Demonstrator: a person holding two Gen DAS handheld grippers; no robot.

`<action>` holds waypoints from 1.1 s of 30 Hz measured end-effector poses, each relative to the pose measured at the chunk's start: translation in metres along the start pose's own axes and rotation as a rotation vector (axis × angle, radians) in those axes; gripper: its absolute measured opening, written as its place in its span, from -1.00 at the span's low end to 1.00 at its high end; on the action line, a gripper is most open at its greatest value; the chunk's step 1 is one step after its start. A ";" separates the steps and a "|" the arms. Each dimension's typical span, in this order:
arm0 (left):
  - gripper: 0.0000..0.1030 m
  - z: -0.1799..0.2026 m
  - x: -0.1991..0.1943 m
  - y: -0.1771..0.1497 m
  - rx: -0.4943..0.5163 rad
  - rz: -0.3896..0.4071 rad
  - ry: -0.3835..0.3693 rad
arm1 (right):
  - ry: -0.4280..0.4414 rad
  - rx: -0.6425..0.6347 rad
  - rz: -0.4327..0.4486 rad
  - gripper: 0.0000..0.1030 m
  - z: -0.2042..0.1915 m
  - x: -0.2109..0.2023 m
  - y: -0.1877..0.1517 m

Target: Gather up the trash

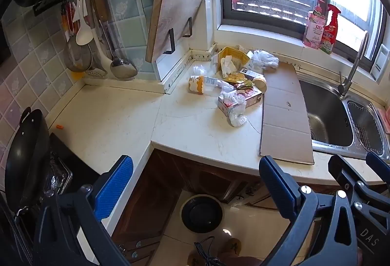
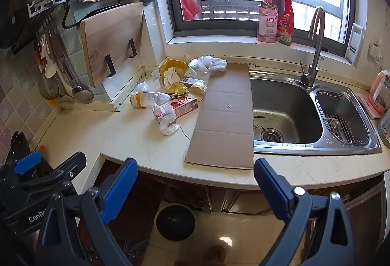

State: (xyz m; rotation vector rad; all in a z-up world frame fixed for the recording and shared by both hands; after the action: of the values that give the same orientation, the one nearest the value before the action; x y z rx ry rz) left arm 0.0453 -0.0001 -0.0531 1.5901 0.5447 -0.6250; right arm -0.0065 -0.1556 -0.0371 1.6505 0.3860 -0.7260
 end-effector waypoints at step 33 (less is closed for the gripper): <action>0.95 -0.004 -0.017 0.004 0.002 0.059 0.010 | 0.008 -0.002 0.028 0.88 0.001 -0.011 0.001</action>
State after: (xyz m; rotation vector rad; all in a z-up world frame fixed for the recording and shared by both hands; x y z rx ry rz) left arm 0.0363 0.0035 -0.0383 1.6064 0.5024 -0.5742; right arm -0.0138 -0.1550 -0.0294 1.6545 0.3681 -0.6980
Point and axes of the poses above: each gripper's, at about its wrist camera, not at the fingertips, and x roughly the way its jaws point, z to its right, y to its top, the point moved 7 cm from there along x, roughly the way its jaws point, and after that the axes turned 7 degrees about z, right-handed, at the moved point
